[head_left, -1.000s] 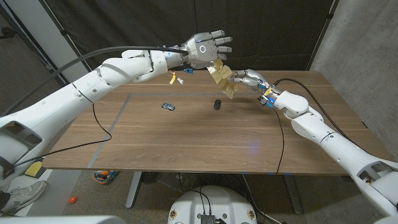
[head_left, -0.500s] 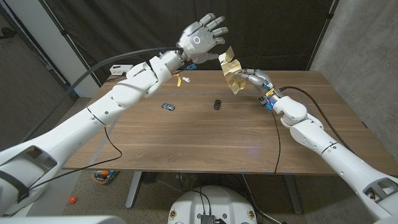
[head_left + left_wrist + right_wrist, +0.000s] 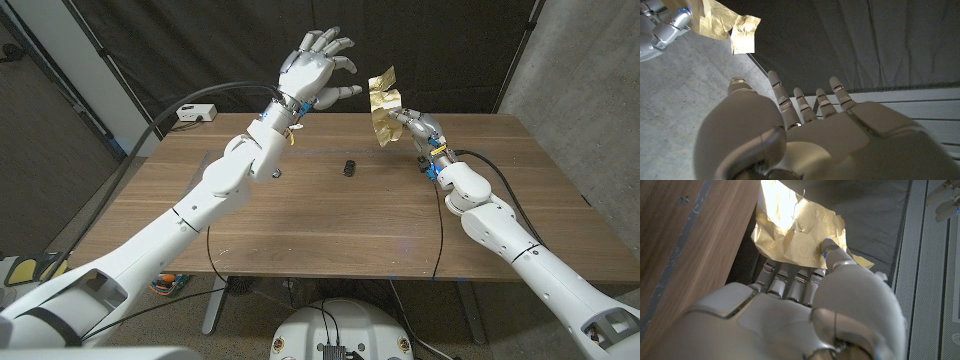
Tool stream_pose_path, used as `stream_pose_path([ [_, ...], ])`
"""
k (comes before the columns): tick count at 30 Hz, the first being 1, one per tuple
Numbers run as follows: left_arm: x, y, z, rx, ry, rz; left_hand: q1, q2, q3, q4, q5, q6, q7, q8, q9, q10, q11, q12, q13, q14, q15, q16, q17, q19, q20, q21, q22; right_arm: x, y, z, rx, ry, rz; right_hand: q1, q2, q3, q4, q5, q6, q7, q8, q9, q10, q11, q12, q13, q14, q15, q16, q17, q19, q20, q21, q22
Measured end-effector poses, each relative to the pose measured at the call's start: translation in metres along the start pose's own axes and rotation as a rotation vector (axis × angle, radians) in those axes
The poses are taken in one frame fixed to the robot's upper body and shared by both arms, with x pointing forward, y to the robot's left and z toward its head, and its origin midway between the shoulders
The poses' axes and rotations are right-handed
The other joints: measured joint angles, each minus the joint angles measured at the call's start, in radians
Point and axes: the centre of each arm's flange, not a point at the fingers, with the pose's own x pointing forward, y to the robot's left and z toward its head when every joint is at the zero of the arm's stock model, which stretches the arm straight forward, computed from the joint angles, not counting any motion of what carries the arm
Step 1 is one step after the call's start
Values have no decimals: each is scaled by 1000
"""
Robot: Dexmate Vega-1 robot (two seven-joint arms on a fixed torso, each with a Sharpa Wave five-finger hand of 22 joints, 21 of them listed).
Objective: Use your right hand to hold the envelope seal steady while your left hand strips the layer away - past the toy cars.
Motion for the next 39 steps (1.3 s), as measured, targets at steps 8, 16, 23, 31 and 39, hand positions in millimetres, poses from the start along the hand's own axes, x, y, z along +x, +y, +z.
stream_pose_path([
  [8, -7, -22, -2, -184, 120, -30, 58, -7, 8, -30, 5, 3, -3, -8, -7, -3, 3, -11, -5, -6, 4, -4, -5, 0, 0, -4, 4, -4, 5, 0, 121, -9, -29, 13, -5, 0, 0, -16, -1, 1, 1, 8, 0, 0, 16, 11, 11, -4, 0, -3, 0, 0, 10, 5],
  [16, -15, -49, -6, -332, 190, -18, 80, -29, -3, -49, 5, -24, -5, -34, -21, -15, -14, -15, -5, -9, 0, -4, -5, 5, 4, -4, 4, -7, 8, 0, 173, -27, -98, 18, -10, -7, -3, -31, 1, 0, 16, 9, 6, -1, 32, 23, 19, -2, 8, -3, 0, 0, 19, 5],
  [23, -22, -69, -14, -466, 244, 4, 99, -11, 0, -52, 5, -27, -2, -43, -26, -22, -21, -22, -9, -26, 1, -4, -5, 8, 1, -4, 3, -8, 17, 1, 162, -48, -184, 34, -11, -8, -2, -46, 3, -2, 16, 9, 13, 6, 47, 34, 19, -2, 15, 0, -11, 11, 30, 9],
  [31, -26, -91, -25, -597, 267, 12, 116, -10, 1, -62, 5, -26, -2, -48, -23, -53, -12, -33, -9, -63, 4, -11, -4, -3, 12, -4, 3, -10, 37, 5, 74, -73, -306, 50, -18, -14, -8, -60, 5, 0, 19, 9, 21, 14, 66, 45, 23, -6, 29, 4, -27, 27, 45, 18],
  [39, -24, -109, -35, -697, 286, 3, 137, -15, -5, -70, 5, -26, -2, -51, -23, -60, -16, -42, -9, -68, -2, -11, -4, -3, 12, -8, 1, -10, 54, 14, -72, -137, -411, 66, -24, -13, -8, -67, 15, 0, 21, 9, 27, 20, 75, 52, 32, -4, 40, 9, -36, 36, 54, 23],
])
